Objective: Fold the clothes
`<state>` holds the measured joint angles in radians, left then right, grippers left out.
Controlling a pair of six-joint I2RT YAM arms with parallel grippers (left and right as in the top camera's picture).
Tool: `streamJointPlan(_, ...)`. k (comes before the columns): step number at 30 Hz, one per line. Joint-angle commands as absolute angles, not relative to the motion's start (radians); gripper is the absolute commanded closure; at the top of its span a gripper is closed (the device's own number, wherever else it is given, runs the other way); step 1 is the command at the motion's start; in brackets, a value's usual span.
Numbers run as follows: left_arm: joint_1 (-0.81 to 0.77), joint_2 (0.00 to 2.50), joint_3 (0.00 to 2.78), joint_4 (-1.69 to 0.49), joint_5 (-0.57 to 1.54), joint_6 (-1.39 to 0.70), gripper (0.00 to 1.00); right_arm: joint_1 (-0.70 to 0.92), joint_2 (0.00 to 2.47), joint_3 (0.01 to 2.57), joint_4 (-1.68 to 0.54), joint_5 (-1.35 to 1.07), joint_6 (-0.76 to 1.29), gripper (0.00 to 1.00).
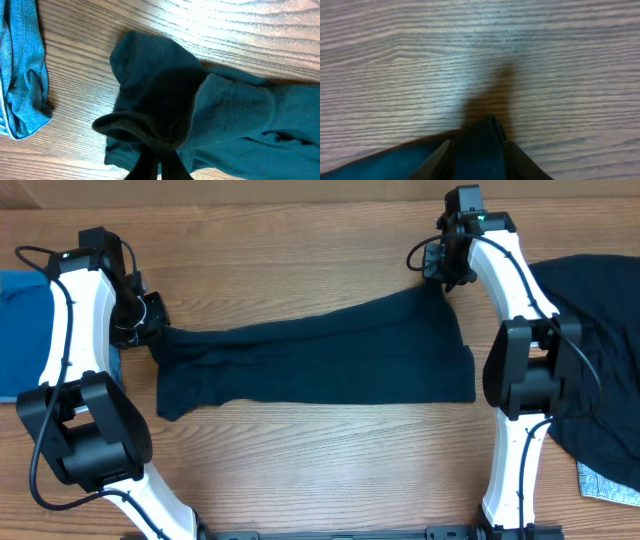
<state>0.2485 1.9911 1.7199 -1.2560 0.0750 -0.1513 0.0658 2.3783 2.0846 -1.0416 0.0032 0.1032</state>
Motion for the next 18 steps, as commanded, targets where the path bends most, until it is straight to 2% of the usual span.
streamJointPlan(1, 0.241, 1.992, 1.713, -1.252, 0.079, -0.157, 0.96, 0.062, 2.404, 2.081, -1.044, -0.003, 0.097, 0.66)
streamJointPlan(9, 0.242, 1.992, 1.713, -1.252, 0.079, -0.157, 0.96, 0.062, 2.411, 2.081, -1.049, -0.013, 0.097, 0.67)
streamJointPlan(10, 0.242, 1.992, 1.713, -1.252, 0.079, -0.157, 0.96, 0.062, 2.415, 2.081, -1.053, -0.014, 0.097, 0.72)
streamJointPlan(12, 0.242, 1.992, 1.713, -1.252, 0.079, -0.157, 0.96, 0.062, 2.421, 2.081, -1.063, -0.013, 0.097, 0.96)
streamJointPlan(18, 0.242, 1.992, 1.713, -1.253, 0.078, -0.149, 0.96, 0.058, 2.405, 2.086, -1.108, -0.013, 0.098, 0.96)
